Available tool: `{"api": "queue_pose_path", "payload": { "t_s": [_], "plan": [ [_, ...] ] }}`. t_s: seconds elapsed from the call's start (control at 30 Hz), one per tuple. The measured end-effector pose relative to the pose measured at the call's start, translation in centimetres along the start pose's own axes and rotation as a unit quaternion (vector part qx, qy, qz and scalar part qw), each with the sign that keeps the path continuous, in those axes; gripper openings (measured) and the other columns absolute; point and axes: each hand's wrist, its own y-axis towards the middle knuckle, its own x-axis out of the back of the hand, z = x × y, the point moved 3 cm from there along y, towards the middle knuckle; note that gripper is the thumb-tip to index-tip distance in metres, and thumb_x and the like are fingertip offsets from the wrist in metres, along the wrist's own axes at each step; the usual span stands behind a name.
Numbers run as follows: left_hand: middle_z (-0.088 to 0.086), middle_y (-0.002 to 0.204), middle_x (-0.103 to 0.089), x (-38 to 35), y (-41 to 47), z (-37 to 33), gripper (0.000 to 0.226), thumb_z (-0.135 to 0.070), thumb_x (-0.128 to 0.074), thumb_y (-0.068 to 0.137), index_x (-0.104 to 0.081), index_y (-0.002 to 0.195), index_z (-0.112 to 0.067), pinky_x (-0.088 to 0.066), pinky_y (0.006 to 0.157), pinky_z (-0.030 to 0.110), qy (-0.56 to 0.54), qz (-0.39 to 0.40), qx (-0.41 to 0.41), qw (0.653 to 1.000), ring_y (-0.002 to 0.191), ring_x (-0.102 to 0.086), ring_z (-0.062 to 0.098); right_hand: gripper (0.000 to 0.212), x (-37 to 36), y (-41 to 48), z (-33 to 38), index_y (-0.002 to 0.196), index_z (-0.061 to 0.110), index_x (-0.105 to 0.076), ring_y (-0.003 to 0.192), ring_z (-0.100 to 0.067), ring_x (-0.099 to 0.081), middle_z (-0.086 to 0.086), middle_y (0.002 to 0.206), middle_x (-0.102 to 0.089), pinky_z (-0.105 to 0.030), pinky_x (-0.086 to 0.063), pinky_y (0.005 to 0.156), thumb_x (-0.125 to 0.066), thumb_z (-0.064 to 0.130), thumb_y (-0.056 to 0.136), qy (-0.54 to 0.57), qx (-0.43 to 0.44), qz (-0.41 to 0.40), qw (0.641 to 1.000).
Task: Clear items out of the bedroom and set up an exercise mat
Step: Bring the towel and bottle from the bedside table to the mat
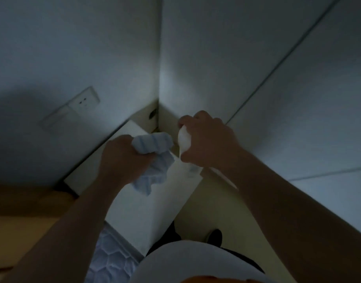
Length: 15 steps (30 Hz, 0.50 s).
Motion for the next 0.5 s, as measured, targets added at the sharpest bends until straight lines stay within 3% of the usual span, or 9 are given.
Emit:
{"api": "queue_pose_path", "payload": {
  "t_s": [0.13, 0.27, 0.4, 0.5],
  "plan": [
    [-0.002, 0.061, -0.068, 0.9, -1.3, -10.4, 0.031, -0.043, -0.079, 0.070, -0.066, 0.064, -0.016, -0.056, 0.055, 0.028, -0.089, 0.081, -0.137, 0.983, 0.060, -0.067, 0.010, 0.076, 5.2, -7.3, -5.9, 0.134, 0.042, -0.041, 0.107, -0.026, -0.055, 0.003, 0.129, -0.046, -0.040, -0.051, 0.084, -0.078, 0.050, 0.068, 0.021, -0.069, -0.029, 0.997],
    [-0.001, 0.064, -0.063, -0.3, -2.6, -19.3, 0.044, -0.061, -0.067, 0.062, -0.060, 0.068, -0.018, -0.055, 0.059, 0.037, -0.016, 0.082, -0.322, 0.943, 0.062, -0.063, 0.017, 0.074, 8.0, -14.4, -11.2, 0.130, 0.042, -0.045, 0.097, -0.018, -0.058, 0.007, 0.117, -0.049, -0.033, -0.049, 0.075, -0.078, 0.052, 0.064, 0.063, -0.162, -0.080, 0.982],
    [-0.005, 0.054, -0.050, -3.3, -6.5, -28.1, 0.041, -0.057, -0.056, 0.071, -0.054, 0.057, -0.018, -0.032, 0.048, 0.018, 0.034, 0.115, -0.529, 0.840, 0.049, -0.049, 0.013, 0.063, 8.9, -22.4, -15.9, 0.112, 0.040, -0.053, 0.081, -0.011, -0.058, 0.012, 0.098, -0.050, -0.032, -0.052, 0.069, -0.081, 0.046, 0.056, 0.128, -0.278, -0.125, 0.944],
    [-0.006, 0.056, -0.048, -6.3, -10.4, -33.7, 0.042, -0.058, -0.045, 0.070, -0.056, 0.056, -0.021, -0.027, 0.051, 0.019, 0.078, 0.162, -0.622, 0.762, 0.051, -0.047, 0.013, 0.058, 8.5, -28.3, -18.8, 0.104, 0.040, -0.054, 0.081, -0.012, -0.058, 0.013, 0.092, -0.050, -0.036, -0.055, 0.074, -0.081, 0.045, 0.053, 0.150, -0.351, -0.142, 0.914]
  ]
}}
